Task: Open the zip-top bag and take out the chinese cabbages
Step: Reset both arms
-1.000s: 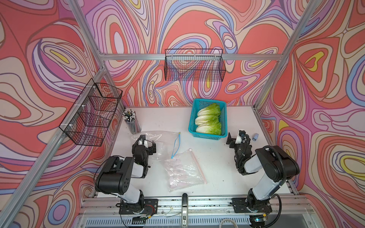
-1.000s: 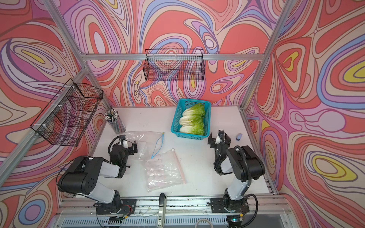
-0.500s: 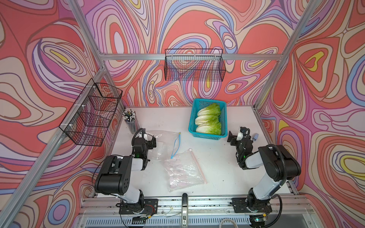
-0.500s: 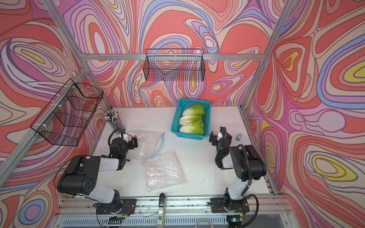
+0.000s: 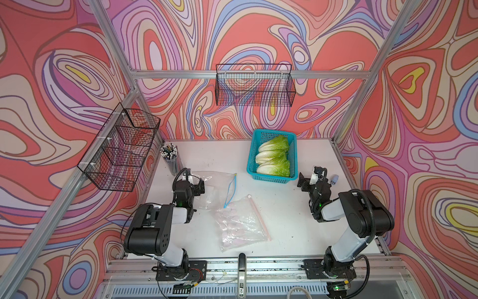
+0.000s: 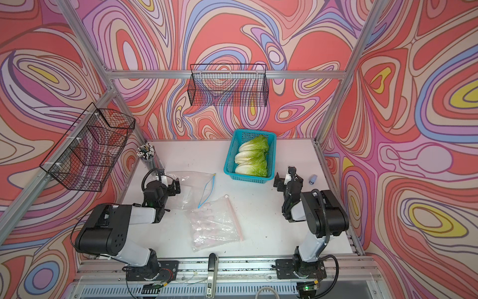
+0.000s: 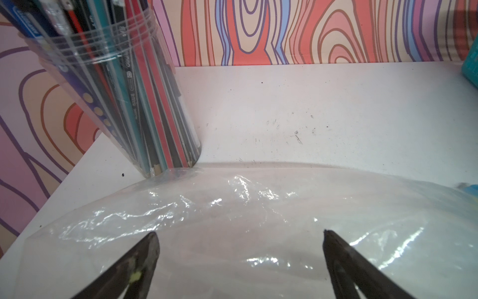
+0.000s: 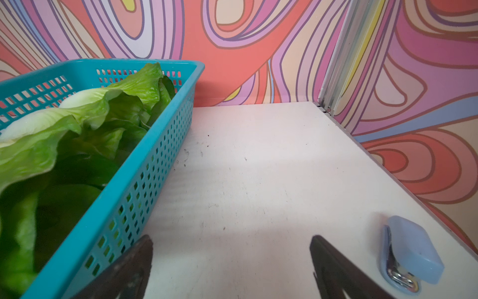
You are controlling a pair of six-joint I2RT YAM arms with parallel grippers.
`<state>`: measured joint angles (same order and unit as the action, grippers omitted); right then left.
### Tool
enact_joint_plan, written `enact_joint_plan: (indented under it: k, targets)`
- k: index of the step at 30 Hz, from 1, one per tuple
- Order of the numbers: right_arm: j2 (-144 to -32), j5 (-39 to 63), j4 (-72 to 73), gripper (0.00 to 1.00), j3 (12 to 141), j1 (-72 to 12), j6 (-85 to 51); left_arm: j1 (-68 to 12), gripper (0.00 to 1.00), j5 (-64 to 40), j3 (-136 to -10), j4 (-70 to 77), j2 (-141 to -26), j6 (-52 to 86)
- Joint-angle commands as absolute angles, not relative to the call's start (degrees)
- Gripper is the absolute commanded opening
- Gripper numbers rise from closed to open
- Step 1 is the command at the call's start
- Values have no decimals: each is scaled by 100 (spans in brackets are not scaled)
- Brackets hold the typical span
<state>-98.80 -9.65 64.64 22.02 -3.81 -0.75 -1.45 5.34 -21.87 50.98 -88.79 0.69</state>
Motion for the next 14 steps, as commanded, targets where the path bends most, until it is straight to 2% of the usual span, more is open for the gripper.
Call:
enact_joint_plan:
  k: [1, 14]
  targets:
    - [-9809, -948, 6463, 98, 2241, -369, -75, -123, 100, 489, -2161, 5098, -8831, 114]
    - [-9809, -949, 6460, 98, 2242, -369, -73, -123, 100, 491, -2182, 5058, -8834, 127]
